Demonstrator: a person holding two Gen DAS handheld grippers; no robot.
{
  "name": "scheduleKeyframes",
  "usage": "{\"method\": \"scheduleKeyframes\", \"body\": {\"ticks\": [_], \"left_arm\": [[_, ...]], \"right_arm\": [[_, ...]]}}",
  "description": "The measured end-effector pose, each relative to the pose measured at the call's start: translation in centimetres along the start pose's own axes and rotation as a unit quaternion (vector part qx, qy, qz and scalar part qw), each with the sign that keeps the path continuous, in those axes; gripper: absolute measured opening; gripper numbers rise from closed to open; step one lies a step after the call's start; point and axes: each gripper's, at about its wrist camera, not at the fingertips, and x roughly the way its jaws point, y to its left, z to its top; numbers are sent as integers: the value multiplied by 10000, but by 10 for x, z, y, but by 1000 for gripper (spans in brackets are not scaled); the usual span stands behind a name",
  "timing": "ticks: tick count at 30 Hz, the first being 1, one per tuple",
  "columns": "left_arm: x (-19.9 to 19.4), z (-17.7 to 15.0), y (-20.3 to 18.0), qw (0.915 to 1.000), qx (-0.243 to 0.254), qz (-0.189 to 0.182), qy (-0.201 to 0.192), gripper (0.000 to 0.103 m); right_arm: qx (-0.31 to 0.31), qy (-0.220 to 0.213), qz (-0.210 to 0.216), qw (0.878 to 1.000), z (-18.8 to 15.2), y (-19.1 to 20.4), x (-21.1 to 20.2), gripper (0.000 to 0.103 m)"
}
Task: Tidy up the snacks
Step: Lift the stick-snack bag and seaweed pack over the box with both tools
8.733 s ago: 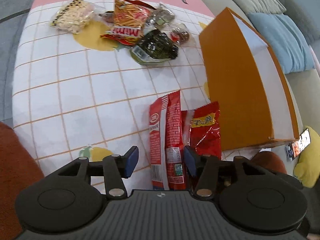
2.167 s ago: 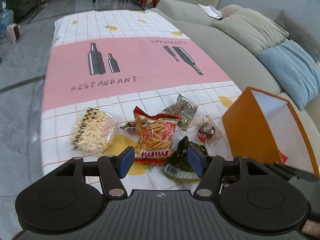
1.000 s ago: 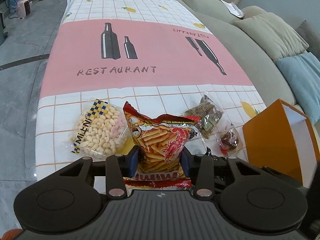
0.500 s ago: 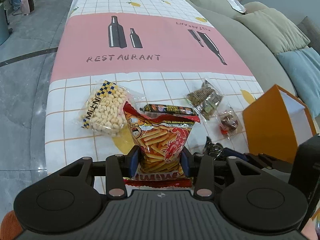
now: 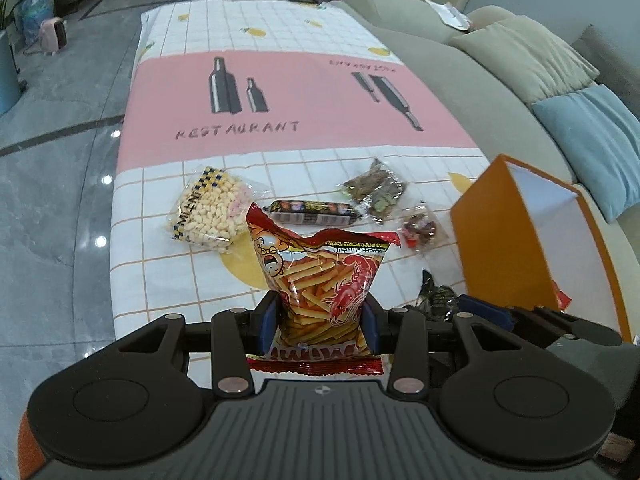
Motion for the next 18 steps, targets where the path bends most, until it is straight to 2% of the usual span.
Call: {"method": "scheduleKeyframes", "body": {"ticks": [4, 11, 18], "left_arm": [[-16, -1, -17, 9999, 56, 44, -83, 47], [-50, 5, -66, 9974, 438, -272, -501, 47], [-51, 19, -138, 9867, 1360, -697, -563, 47]], "right_arm": [[0, -361, -2, 9993, 0, -6, -36, 51], [212, -1018, -106, 9945, -5, -39, -99, 51], [451, -1241, -465, 9901, -13, -97, -128, 51]]}}
